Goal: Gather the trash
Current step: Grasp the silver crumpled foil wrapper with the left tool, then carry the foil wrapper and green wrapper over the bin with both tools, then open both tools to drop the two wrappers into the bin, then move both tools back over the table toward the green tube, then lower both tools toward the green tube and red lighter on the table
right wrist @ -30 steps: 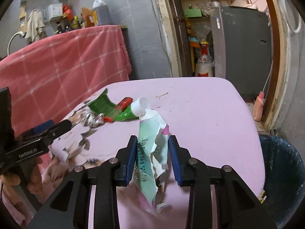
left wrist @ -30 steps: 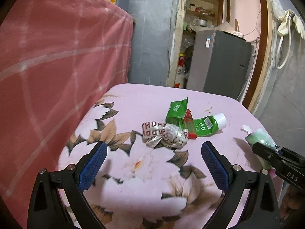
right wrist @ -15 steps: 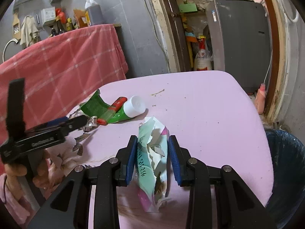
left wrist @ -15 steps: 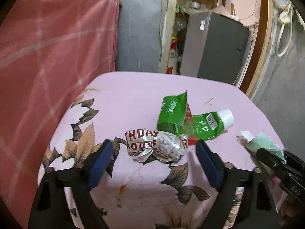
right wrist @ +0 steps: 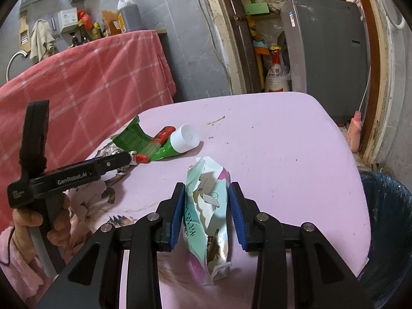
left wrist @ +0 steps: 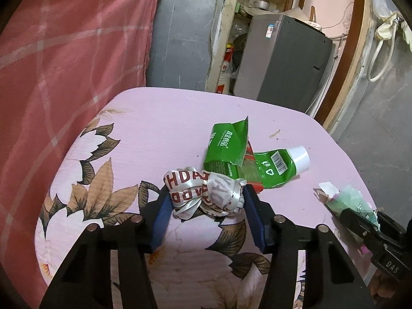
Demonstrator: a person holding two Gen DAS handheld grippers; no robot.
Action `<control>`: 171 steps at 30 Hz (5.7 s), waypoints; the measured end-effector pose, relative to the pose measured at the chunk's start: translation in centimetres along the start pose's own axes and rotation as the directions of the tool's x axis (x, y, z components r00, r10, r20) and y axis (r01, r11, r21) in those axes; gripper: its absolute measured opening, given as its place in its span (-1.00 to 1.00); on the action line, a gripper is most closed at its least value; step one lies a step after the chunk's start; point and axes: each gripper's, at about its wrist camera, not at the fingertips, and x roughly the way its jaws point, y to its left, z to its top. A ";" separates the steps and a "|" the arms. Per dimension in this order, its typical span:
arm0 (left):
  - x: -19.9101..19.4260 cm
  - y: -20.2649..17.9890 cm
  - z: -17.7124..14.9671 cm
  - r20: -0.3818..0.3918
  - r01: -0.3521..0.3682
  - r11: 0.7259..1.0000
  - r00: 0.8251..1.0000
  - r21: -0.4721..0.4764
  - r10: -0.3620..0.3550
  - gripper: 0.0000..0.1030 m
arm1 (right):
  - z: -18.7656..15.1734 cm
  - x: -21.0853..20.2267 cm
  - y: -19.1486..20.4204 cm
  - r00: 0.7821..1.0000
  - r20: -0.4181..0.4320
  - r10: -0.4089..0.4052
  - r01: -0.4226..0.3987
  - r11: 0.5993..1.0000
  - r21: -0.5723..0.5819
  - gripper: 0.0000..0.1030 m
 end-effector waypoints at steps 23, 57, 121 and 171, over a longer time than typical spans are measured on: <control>-4.5 -6.1 -4.9 0.143 0.010 0.997 0.989 0.073 -0.021 -0.55 | -1.5 -4.3 -0.1 0.992 0.124 -0.004 0.005 1.000 -0.003 -0.43; -2.4 -30.2 -5.6 0.375 0.196 0.944 0.881 0.264 -0.288 -0.54 | -4.4 -18.8 -16.3 0.751 0.487 -0.446 0.378 0.895 0.236 -0.43; -6.9 -17.8 -2.1 0.385 0.022 0.999 0.922 0.036 -0.034 0.82 | -2.0 -17.9 -13.5 0.808 0.467 -0.359 0.255 0.928 0.271 1.00; -4.8 8.3 -1.7 0.206 -0.282 0.942 0.926 -0.180 0.317 0.82 | 4.8 9.8 9.7 0.982 -0.152 -0.108 0.081 0.981 -0.176 -0.46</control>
